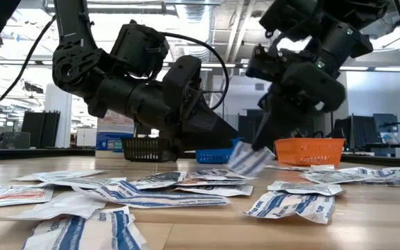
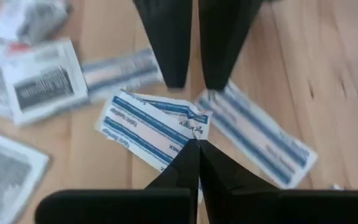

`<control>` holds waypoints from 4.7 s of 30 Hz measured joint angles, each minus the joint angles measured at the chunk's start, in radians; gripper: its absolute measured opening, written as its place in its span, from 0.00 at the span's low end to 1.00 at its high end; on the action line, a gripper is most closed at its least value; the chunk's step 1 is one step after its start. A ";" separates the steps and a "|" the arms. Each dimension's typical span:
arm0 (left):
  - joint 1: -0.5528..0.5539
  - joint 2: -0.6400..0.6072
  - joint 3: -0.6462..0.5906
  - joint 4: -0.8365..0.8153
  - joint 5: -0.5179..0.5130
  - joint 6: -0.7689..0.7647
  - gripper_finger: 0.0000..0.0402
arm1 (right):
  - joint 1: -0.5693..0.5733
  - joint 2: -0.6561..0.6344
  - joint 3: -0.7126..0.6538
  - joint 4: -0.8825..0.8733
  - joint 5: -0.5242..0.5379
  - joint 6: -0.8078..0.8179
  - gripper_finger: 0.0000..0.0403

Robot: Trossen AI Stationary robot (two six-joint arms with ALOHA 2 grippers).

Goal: Pick & Place First Aid Supplies
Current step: Put the blue bandage into the blue bin

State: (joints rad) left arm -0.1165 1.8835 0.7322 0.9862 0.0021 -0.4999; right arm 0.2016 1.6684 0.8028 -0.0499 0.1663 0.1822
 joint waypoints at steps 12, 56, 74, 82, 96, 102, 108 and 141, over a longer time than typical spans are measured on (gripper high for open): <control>0.000 0.000 0.000 -0.002 0.000 0.056 0.26 | -0.001 0.000 0.000 0.060 0.000 -0.005 0.00; 0.065 -0.193 -0.001 -0.027 -0.211 0.389 0.01 | -0.034 0.006 0.000 -0.119 -0.034 0.108 0.06; 0.420 -0.233 0.000 -0.177 -0.121 0.406 0.08 | -0.032 0.006 0.000 -0.038 -0.034 0.106 0.11; 0.420 -0.224 -0.001 -0.166 -0.072 0.406 0.18 | -0.032 0.006 0.000 -0.015 -0.038 0.080 0.23; 0.386 -0.224 -0.001 -0.149 -0.066 0.374 0.23 | -0.038 0.006 0.000 -0.001 -0.121 0.073 0.28; 0.287 -0.224 -0.001 -0.152 0.070 0.332 0.23 | 0.000 0.006 0.000 -0.001 -0.133 0.071 0.28; 0.166 -0.224 -0.001 -0.156 0.080 0.343 0.22 | 0.013 0.054 -0.002 0.007 -0.068 0.022 0.28; -0.034 -0.224 -0.145 -0.150 -0.017 0.257 0.22 | -0.019 0.122 0.080 0.076 0.162 -0.130 0.00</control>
State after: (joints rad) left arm -0.1509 1.6600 0.5869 0.8364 -0.0145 -0.2428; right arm 0.1829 1.7906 0.8823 0.0261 0.3281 0.0525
